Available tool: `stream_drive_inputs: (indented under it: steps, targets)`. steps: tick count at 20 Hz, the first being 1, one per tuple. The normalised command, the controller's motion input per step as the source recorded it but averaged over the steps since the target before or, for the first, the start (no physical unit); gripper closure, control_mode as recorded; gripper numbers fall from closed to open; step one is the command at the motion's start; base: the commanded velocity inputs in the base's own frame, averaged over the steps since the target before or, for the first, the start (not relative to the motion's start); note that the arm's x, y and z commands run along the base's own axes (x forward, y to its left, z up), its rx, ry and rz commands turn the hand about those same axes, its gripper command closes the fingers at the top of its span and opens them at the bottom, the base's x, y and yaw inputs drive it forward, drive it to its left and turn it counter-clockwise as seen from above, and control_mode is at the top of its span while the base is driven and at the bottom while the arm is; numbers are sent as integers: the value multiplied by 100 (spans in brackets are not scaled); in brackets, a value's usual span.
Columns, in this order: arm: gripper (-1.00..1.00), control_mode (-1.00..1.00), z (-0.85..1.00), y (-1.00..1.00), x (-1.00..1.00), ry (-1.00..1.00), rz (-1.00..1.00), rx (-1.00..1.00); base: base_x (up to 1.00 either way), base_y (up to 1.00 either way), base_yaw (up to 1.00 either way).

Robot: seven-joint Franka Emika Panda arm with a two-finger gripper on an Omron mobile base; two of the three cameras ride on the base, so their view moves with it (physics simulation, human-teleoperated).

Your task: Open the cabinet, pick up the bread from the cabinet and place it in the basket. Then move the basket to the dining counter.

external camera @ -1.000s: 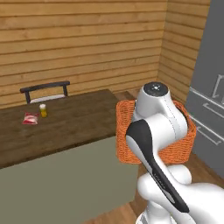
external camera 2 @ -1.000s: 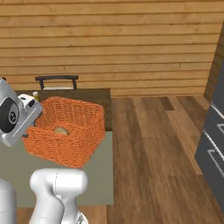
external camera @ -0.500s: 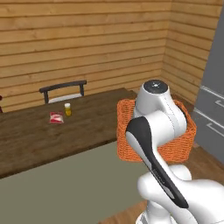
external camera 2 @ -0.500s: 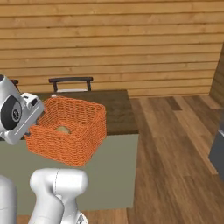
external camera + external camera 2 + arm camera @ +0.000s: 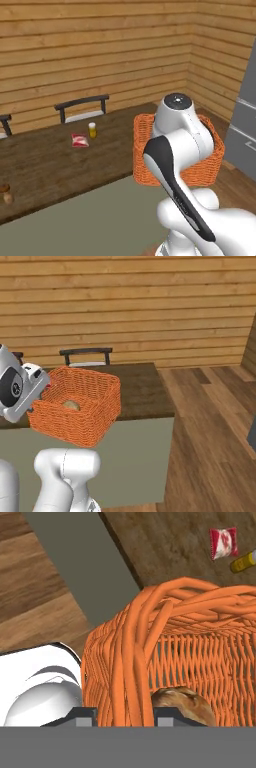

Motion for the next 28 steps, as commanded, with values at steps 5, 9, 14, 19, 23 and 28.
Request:
stream_drive_inputs:
  steps: [5, 9, 14, 19, 23, 28]
  targets:
    - [100, 100, 0, 0, 0, 0, 0, 0, 61, 14, -18]
    - [100, 100, 0, 0, 0, 0, 0, 0, 42, 6, -16]
    - [100, -100, -3, 0, 77, -1, 0, 0, 0, 0, 0]
    - [100, -100, -22, 0, 100, 0, 0, 0, 0, 0, 0]
    - [100, -100, -52, 0, 100, 0, 0, -4, 0, 0, 0]
    - [100, -100, -66, 0, 100, 1, 0, -3, 0, 0, 0]
